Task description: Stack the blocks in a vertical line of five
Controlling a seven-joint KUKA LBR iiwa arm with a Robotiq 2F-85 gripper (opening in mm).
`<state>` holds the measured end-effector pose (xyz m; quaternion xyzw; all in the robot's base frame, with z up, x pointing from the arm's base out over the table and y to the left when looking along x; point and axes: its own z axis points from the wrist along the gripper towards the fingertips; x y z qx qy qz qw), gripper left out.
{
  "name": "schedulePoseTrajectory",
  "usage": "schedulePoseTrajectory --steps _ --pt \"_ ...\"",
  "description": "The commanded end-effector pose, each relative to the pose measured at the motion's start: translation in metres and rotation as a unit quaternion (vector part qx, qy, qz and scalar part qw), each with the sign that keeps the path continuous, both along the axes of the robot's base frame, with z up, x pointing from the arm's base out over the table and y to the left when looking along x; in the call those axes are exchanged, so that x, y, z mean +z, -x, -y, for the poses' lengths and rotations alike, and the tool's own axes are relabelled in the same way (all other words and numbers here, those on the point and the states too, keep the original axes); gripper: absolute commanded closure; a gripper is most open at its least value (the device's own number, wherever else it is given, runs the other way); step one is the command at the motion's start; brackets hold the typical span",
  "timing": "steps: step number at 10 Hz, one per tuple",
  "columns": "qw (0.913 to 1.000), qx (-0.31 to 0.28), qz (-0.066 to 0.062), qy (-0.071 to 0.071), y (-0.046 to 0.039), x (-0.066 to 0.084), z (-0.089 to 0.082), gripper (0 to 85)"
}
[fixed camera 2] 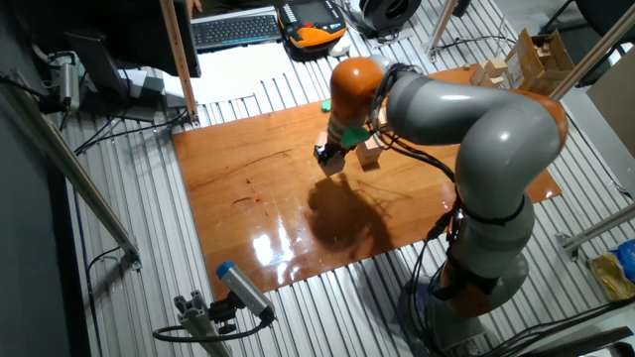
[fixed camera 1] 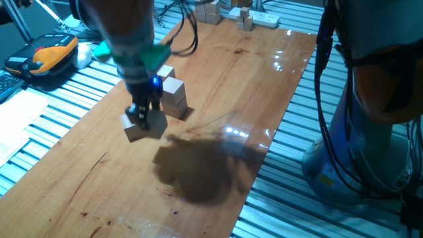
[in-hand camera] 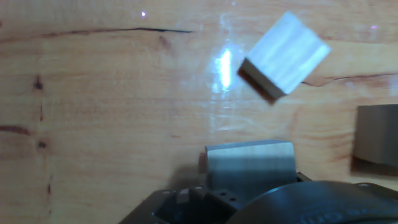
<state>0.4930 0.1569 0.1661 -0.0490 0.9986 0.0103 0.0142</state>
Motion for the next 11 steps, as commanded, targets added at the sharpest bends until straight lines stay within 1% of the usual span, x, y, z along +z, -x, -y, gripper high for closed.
schedulePoseTrajectory --steps 1,2,3,4,5,7,8,10,11 --pt "1.0 -0.007 0.001 -0.006 -0.0025 0.007 0.007 85.0" --pt "0.9998 -0.014 0.0 -0.015 -0.0079 0.015 0.021 85.0" --pt "0.9998 -0.017 0.002 -0.014 -0.0123 0.019 0.032 85.0" --pt "0.9998 -0.018 0.006 -0.006 -0.0152 0.023 0.041 85.0" --pt "0.9998 -0.019 0.007 -0.002 -0.0168 0.027 0.05 85.0" --pt "0.9996 -0.024 0.012 0.006 -0.0163 0.033 0.062 85.0" --pt "0.9995 -0.027 0.014 0.009 -0.0165 0.035 0.067 85.0" --pt "0.9992 -0.037 0.015 0.01 -0.0173 0.038 0.077 85.0" --pt "0.999 -0.04 0.013 0.014 -0.0175 0.038 0.081 85.0"
